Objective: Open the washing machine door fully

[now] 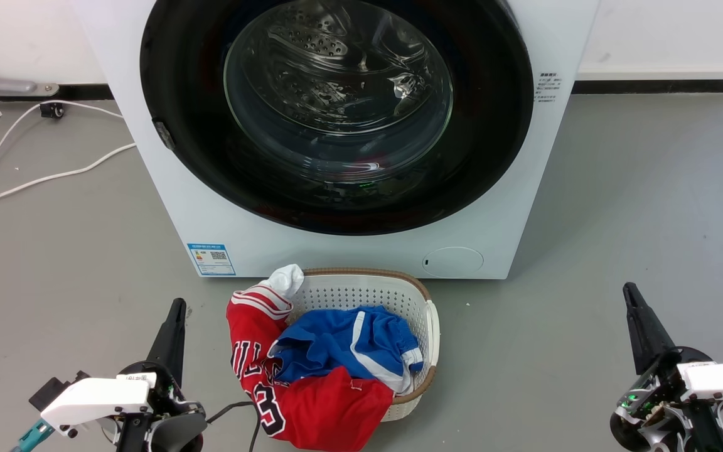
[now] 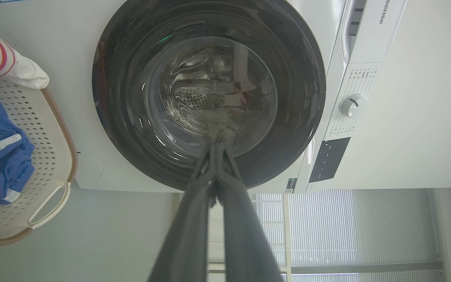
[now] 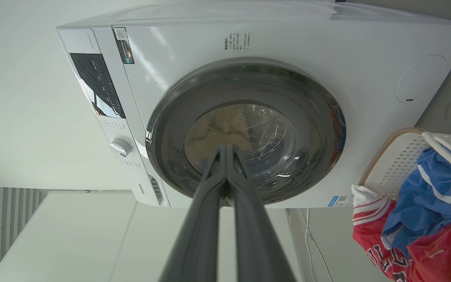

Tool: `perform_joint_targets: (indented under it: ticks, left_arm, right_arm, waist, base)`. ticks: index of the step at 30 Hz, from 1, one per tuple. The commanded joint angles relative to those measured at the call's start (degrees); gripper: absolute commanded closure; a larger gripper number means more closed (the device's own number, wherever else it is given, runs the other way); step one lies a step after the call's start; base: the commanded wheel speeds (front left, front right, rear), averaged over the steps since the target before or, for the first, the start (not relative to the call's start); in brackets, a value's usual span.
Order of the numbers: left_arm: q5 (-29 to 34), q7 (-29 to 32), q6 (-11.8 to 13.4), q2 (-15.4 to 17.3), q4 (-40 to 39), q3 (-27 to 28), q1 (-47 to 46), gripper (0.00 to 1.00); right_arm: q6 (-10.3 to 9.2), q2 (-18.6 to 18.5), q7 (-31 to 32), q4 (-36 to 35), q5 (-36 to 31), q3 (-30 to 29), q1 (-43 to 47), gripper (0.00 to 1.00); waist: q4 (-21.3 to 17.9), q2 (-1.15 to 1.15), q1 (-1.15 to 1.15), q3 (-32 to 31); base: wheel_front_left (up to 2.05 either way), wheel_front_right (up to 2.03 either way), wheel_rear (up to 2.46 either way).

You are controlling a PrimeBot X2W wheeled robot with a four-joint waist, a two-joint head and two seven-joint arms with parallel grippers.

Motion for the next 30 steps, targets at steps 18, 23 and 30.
perform_joint_targets:
  ticks: [18, 23, 30]
  left_arm:
    - [0.36, 0.37, -0.17, -0.14, 0.05, 0.32, -0.51, 1.00]
    - [0.07, 0.12, 0.02, -0.40, 1.86, -0.02, 1.48, 0.00]
    - [2.76, -1.72, 0.04, -0.42, 0.63, -0.21, 2.41, 0.00]
  right_arm:
    - [0.00, 0.28, 0.20, 0.09, -0.42, -0.23, -0.66, 1.00]
    - [0.00, 0.27, 0.01, 1.75, -0.16, -0.08, 1.54, 0.00]
    - [0.00, 0.34, -1.83, 1.29, -2.31, 0.14, 2.47, 0.00]
  waist:
    - [0.00, 0.00, 0.00, 0.00]
    - [0.00, 0.00, 0.00, 0.00]
    - [0.02, 0.00, 0.00, 0.03]
  base:
    - [0.00, 0.00, 0.00]
    - [0.00, 0.00, 0.00]
    - [0.00, 0.00, 0.00]
